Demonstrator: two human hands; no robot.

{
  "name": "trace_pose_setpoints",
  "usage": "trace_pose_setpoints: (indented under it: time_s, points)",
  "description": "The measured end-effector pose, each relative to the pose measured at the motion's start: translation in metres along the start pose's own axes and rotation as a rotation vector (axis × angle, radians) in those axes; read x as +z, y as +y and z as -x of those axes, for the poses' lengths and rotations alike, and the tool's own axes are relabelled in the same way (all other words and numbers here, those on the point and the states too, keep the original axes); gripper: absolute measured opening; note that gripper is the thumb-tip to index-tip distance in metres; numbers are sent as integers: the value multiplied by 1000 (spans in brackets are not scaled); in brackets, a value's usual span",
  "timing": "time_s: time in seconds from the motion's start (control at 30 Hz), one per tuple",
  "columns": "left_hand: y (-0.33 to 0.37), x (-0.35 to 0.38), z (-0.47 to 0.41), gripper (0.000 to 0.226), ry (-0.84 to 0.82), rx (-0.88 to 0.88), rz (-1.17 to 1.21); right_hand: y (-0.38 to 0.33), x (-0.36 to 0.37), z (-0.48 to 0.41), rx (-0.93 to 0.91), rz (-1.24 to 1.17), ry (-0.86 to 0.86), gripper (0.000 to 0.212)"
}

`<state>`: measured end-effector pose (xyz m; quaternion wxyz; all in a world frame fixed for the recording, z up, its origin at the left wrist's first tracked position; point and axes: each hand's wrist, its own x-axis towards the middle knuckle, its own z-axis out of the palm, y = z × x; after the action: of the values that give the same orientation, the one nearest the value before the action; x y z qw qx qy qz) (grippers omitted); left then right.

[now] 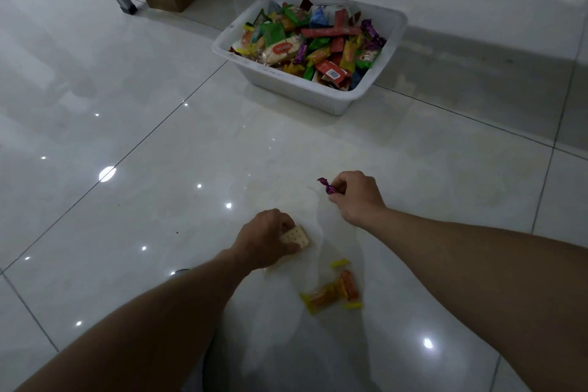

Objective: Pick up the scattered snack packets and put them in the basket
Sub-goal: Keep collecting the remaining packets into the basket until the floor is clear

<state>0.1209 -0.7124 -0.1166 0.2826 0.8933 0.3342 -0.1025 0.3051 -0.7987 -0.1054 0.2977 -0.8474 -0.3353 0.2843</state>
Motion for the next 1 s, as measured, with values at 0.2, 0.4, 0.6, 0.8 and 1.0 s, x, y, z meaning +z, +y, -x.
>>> trace_pose_setpoints:
  time_s: [0.2, 0.4, 0.6, 0.8, 1.0]
  points:
    - [2, 0, -9, 37, 78, 70, -78, -4, -5, -2, 18, -4, 18, 9]
    - [5, -13, -22, 25, 215, 40, 73, -16, -14, -8, 18, -63, 80, 7]
    - [26, -58, -51, 22, 326, 17, 294, -39, -41, -20, -25, -120, 189, 10]
    - [56, -109, -77, 20, 358, -99, 526, -63, -70, -36, 28, -220, 319, 14]
    - [80, -158, -109, 23, 440, -67, 716, -96, -92, -62, 118, -408, 440, 13]
